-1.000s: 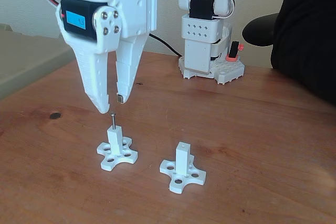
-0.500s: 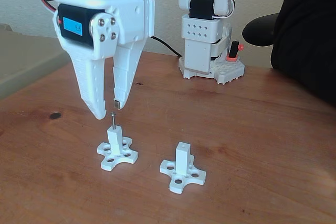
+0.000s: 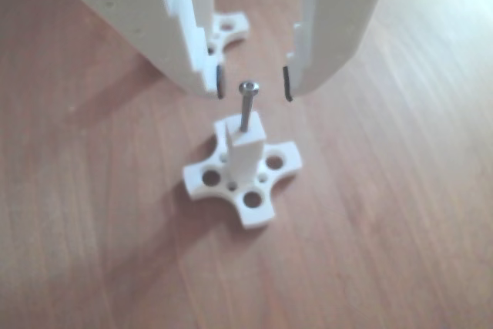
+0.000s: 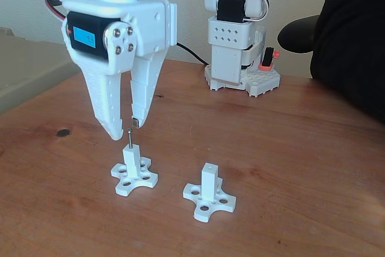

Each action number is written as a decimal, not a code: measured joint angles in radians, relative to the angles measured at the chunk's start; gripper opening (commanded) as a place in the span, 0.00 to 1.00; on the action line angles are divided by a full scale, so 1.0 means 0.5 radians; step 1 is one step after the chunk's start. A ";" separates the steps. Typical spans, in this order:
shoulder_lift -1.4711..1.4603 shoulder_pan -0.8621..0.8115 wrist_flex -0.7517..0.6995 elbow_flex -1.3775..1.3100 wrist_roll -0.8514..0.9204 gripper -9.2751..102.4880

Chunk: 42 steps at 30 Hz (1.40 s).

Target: Grab the screw and set it in the hole.

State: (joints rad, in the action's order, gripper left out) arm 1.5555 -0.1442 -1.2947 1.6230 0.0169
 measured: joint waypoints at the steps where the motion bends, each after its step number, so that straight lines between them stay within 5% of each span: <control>1: -0.006 0.000 0.000 0.000 0.000 0.17; 42: -0.107 0.000 0.040 -0.025 0.000 0.17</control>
State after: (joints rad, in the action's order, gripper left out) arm 1.5018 -0.1442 -1.2747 1.6107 0.0169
